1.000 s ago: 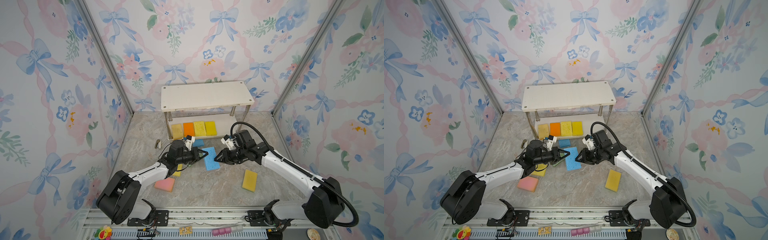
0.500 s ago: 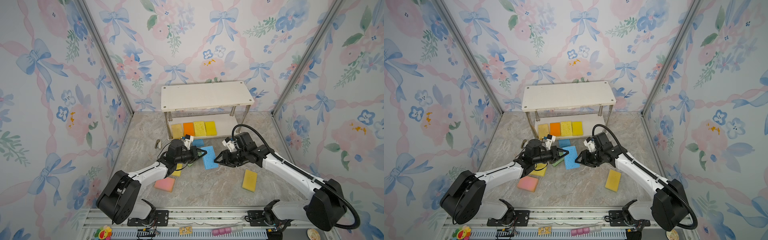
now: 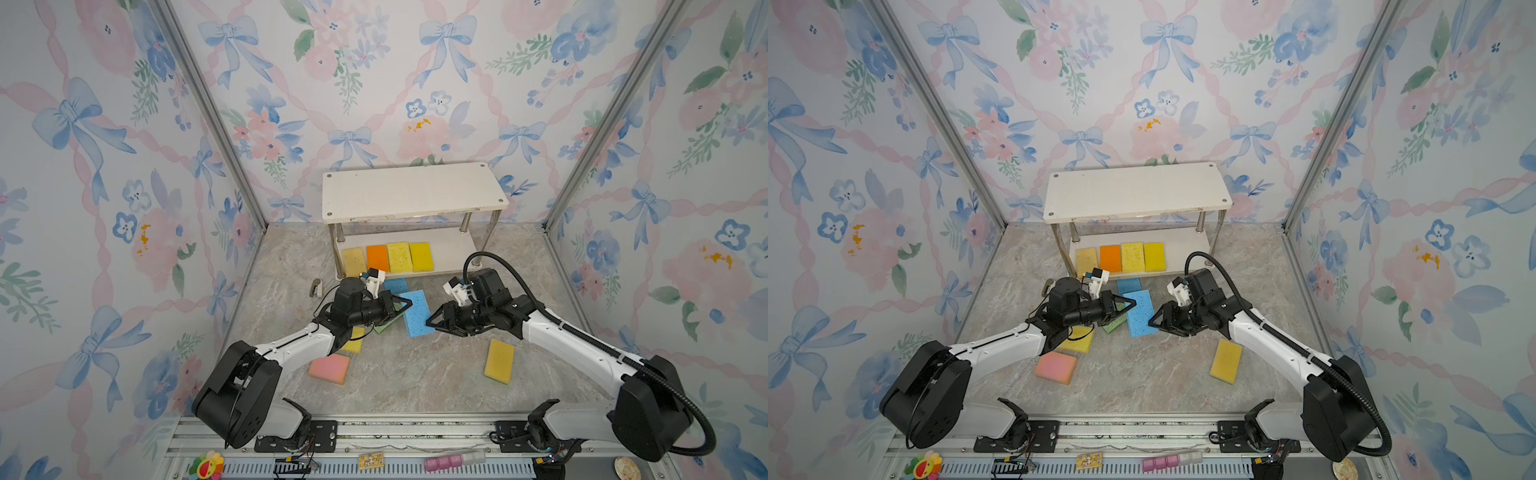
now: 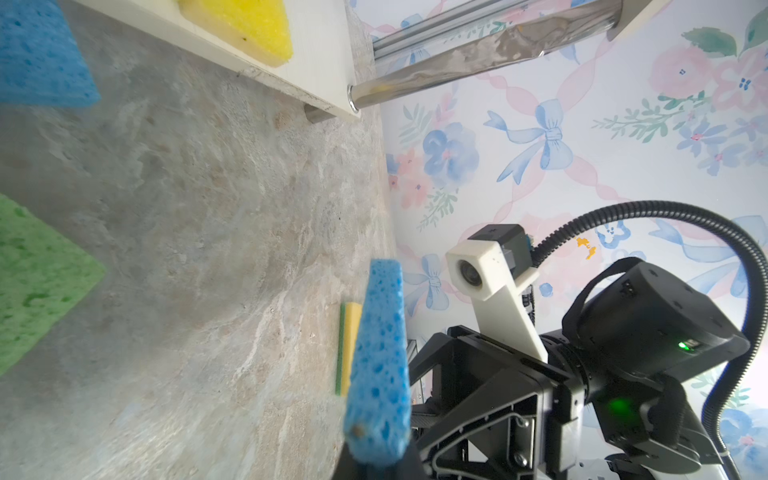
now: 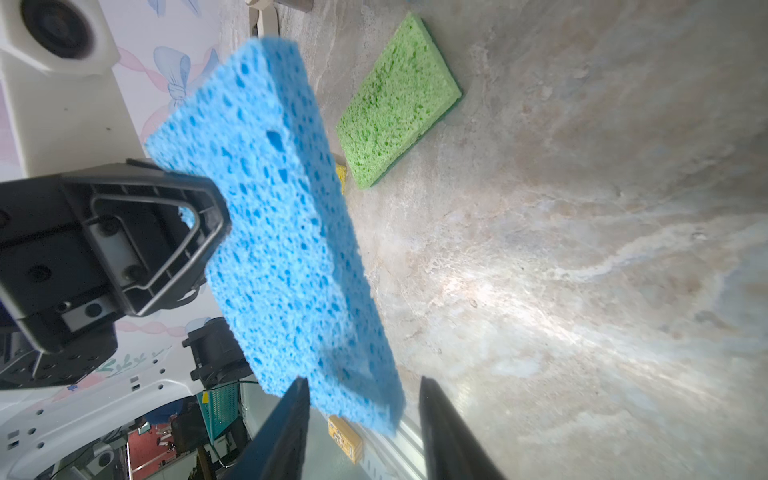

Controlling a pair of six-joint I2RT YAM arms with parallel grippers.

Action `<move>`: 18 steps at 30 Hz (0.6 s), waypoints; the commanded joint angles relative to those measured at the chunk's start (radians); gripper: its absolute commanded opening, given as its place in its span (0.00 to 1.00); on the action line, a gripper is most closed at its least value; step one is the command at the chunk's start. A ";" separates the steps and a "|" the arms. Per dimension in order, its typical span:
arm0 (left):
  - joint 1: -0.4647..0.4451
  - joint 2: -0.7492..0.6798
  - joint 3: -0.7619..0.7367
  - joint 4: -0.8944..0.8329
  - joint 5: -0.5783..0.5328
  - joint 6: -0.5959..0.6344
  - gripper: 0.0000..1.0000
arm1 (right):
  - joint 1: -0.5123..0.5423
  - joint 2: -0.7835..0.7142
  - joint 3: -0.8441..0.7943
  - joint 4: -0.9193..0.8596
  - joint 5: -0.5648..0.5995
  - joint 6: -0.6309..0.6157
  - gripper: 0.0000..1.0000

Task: Place and organize the cleaning sponges onto the shelf
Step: 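Lift the blue sponge upright toward the left gripper while the left gripper waits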

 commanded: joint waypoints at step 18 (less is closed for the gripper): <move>0.008 0.032 0.019 0.045 0.017 -0.007 0.00 | 0.036 0.006 -0.048 0.073 -0.017 0.052 0.25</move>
